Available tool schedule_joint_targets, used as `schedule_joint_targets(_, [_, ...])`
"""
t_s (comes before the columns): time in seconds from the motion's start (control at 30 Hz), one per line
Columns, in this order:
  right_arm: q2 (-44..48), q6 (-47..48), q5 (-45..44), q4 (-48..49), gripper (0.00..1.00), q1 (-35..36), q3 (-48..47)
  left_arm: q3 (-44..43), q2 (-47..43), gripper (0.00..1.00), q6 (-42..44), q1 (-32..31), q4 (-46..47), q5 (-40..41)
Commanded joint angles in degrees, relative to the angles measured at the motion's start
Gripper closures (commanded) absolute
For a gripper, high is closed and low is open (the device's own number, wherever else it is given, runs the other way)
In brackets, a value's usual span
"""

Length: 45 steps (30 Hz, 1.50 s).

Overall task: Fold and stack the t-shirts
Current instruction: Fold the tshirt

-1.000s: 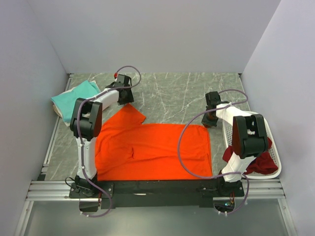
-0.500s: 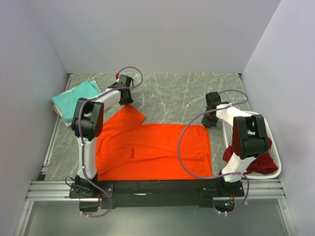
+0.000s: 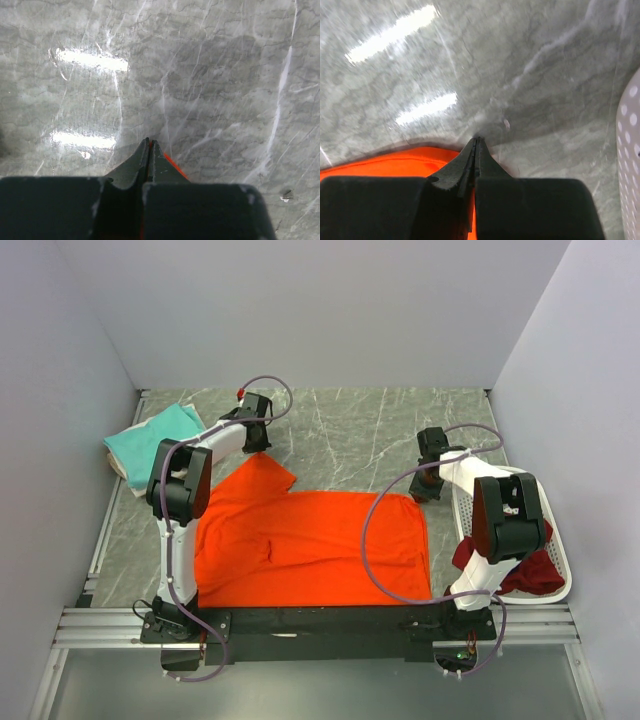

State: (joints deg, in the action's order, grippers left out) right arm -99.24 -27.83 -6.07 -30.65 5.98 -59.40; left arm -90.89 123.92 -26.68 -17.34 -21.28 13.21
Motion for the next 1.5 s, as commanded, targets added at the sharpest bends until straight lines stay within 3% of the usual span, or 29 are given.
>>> schedule_joint_targets(0.0, [0.5,-0.2,-0.2,-3.9,1.00,0.3,-2.9,-1.0,0.2,1.00,-0.5,-0.1,-1.5,-1.7])
schedule_joint_targets(0.6, [-7.0,0.4,-2.7,-8.7,1.00,0.3,-17.2,-12.1,1.5,1.00,-0.5,2.9,0.0,-6.0])
schedule_joint_targets(1.1, [-21.2,1.4,-4.9,-17.7,1.00,-0.6,-44.3,-30.5,9.1,1.00,1.4,6.9,-0.2,-13.5])
schedule_joint_targets(1.27, [-22.8,1.6,-4.7,-19.5,1.00,-0.8,-49.2,-26.2,4.8,1.00,1.8,7.2,3.2,-17.0])
schedule_joint_targets(1.47, [-18.5,1.6,-4.0,-16.6,1.00,-0.6,-43.6,-7.8,-8.1,1.00,1.4,7.0,7.6,-17.3])
